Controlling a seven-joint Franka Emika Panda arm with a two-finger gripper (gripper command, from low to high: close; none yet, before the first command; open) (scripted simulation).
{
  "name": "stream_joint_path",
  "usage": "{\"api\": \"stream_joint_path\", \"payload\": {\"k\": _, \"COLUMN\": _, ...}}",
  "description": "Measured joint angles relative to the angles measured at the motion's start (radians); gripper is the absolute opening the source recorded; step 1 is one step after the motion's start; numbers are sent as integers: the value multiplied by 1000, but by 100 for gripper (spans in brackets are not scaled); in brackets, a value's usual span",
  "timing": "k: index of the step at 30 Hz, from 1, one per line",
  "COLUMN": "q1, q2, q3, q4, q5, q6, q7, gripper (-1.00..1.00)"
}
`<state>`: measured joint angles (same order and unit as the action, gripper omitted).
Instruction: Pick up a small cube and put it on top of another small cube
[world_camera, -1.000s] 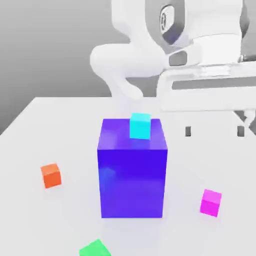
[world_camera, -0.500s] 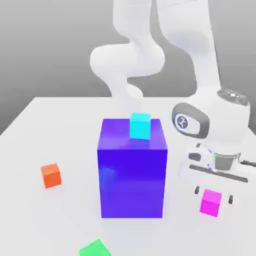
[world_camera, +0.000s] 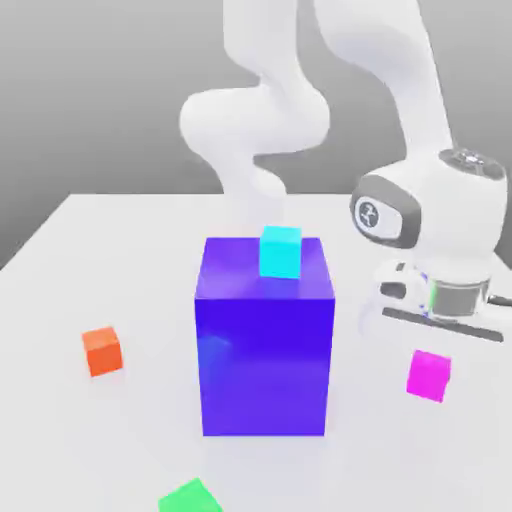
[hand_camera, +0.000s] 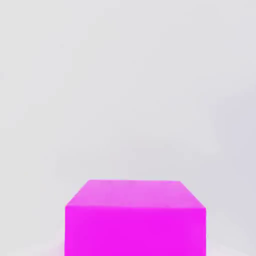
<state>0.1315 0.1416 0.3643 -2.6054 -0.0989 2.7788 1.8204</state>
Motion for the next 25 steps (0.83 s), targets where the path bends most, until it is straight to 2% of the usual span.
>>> {"api": "stream_joint_path", "payload": {"k": 4, "q1": -88, "q2": 2, "q3": -41, "q4": 94, "q5": 67, "q6": -57, "q7": -178, "gripper": -100}}
{"api": "stream_joint_path", "payload": {"k": 15, "q1": -372, "q2": 75, "q3": -223, "q4": 292, "q5": 78, "q6": -225, "q7": -625, "gripper": -100}}
{"api": "stream_joint_path", "payload": {"k": 19, "q1": -376, "q2": 184, "q3": -259, "q4": 295, "q5": 34, "q6": -144, "q7": -625, "gripper": -100}}
{"api": "stream_joint_path", "payload": {"k": 20, "q1": -372, "q2": 219, "q3": -266, "q4": 297, "q5": 26, "q6": -112, "q7": -620, "gripper": 100}}
{"api": "stream_joint_path", "payload": {"k": 25, "q1": -372, "q2": 219, "q3": -266, "q4": 297, "q5": 26, "q6": -112, "q7": -620, "gripper": 100}}
